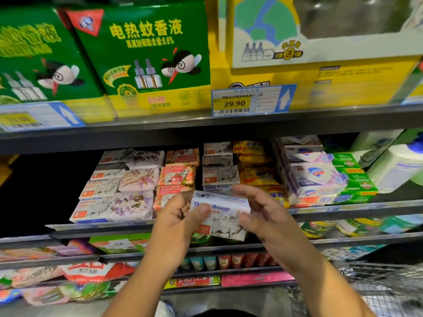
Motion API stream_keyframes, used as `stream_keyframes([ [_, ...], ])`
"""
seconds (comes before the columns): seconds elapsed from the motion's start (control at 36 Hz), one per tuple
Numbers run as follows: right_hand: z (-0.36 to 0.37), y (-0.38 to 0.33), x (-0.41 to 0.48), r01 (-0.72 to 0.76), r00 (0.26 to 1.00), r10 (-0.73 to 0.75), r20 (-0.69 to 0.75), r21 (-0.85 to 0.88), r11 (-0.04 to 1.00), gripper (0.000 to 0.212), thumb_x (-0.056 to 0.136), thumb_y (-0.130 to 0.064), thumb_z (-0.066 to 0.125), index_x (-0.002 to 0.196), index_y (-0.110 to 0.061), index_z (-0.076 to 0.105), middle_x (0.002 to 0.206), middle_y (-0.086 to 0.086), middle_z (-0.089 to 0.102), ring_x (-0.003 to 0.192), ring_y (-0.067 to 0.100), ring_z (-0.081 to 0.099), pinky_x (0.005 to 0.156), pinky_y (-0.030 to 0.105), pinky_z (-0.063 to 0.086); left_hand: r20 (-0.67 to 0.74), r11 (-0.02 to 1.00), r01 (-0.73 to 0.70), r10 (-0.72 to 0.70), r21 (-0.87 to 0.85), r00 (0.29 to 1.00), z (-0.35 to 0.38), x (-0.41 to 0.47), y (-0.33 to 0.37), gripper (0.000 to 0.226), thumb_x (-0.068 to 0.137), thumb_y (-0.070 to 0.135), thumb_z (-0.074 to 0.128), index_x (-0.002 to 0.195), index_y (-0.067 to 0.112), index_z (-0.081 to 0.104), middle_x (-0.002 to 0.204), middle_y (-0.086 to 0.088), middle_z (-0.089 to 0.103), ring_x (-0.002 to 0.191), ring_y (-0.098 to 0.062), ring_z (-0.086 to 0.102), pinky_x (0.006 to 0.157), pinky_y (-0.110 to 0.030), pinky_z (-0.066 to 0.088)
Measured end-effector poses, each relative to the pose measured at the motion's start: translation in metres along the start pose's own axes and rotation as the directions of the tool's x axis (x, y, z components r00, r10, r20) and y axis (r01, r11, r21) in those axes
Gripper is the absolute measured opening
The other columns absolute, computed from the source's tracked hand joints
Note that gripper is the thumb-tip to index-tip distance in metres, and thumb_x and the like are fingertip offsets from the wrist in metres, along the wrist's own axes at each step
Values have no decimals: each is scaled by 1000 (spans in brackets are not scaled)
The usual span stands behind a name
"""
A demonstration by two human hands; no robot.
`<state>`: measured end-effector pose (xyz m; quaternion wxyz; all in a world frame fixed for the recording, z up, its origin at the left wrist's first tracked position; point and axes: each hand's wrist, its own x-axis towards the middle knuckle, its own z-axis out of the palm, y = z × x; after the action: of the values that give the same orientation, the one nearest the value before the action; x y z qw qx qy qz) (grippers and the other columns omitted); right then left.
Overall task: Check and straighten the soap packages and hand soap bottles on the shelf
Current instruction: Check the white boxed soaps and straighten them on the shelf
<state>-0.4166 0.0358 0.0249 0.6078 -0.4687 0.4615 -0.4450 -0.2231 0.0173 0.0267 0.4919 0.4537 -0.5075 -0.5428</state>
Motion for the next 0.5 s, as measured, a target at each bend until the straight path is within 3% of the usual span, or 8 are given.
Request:
stream_keyframes([
  [0.06, 3, 0, 3, 22, 998, -22, -60, 0, 1000, 38, 79, -21, 73, 117, -27, 70, 112, -2, 72, 102, 19, 70, 83, 30, 57, 4, 999, 21, -21, 32, 1000, 2, 0, 1, 38, 81, 29, 71, 116, 19, 61, 98, 2, 74, 93, -20, 70, 72, -24, 56],
  [0.11, 6, 2, 6, 0, 992, 3, -123, 22, 1000, 26, 80, -25, 71, 107, -26, 74, 107, 7, 74, 99, 27, 70, 84, 39, 59, 75, 998, 29, -34, 64, 997, 0, 0, -2, 49, 79, 24, 75, 123, 30, 56, 103, 13, 71, 94, -10, 69, 72, -21, 55],
  [0.19, 8, 0, 10, -67, 973, 105, -204, 187, 980, 12, 89, -18, 65, 96, -17, 75, 100, 14, 75, 87, 23, 73, 70, 33, 59, 275, 998, 55, -59, 24, 960, -14, 0, -11, 81, 62, 21, 92, 133, 37, 55, 131, 4, 60, 110, -20, 64, 77, -27, 54],
  [0.25, 8, -2, 12, -105, 967, 165, -194, 287, 952, 10, 87, -17, 65, 90, -14, 74, 92, 11, 76, 78, 17, 72, 58, 26, 55, 344, 977, -34, -41, 210, 938, -22, 0, -12, 86, 59, 27, 94, 131, 52, 52, 148, 18, 38, 120, -18, 56, 79, -27, 53],
  [0.31, 8, -7, 12, -152, 967, 214, -139, 358, 921, 19, 78, -21, 68, 93, -10, 72, 89, 12, 76, 75, 18, 73, 55, 26, 57, 336, 863, -222, 65, 454, 939, -24, 1, -10, 74, 66, 34, 89, 125, 59, 52, 146, 33, 29, 131, -4, 44, 90, -20, 50],
  [0.39, 10, -8, 14, -226, 965, 259, -52, 341, 913, 35, 75, -25, 68, 105, -7, 68, 93, 14, 76, 78, 23, 74, 59, 30, 61, 326, 747, -406, 263, 527, 908, -29, 6, -13, 55, 72, 31, 78, 121, 46, 57, 142, 29, 43, 133, 2, 42, 100, -14, 43],
  [0.44, 12, -8, 13, -246, 966, 258, -6, 284, 927, 44, 80, -34, 64, 115, -8, 65, 99, 14, 76, 83, 23, 74, 59, 30, 60, 276, 751, -388, 279, 534, 920, -31, 6, -15, 52, 70, 31, 77, 117, 45, 58, 133, 27, 54, 127, 2, 49, 99, -16, 43],
  [0.5, 12, -7, 13, -231, 973, 232, 12, 176, 957, 48, 83, -45, 55, 117, -14, 68, 105, 11, 75, 92, 23, 73, 69, 32, 60, 194, 830, -295, 228, 474, 954, -30, 3, -11, 49, 68, 31, 80, 112, 40, 62, 118, 25, 63, 114, 2, 58, 91, -15, 46],
])
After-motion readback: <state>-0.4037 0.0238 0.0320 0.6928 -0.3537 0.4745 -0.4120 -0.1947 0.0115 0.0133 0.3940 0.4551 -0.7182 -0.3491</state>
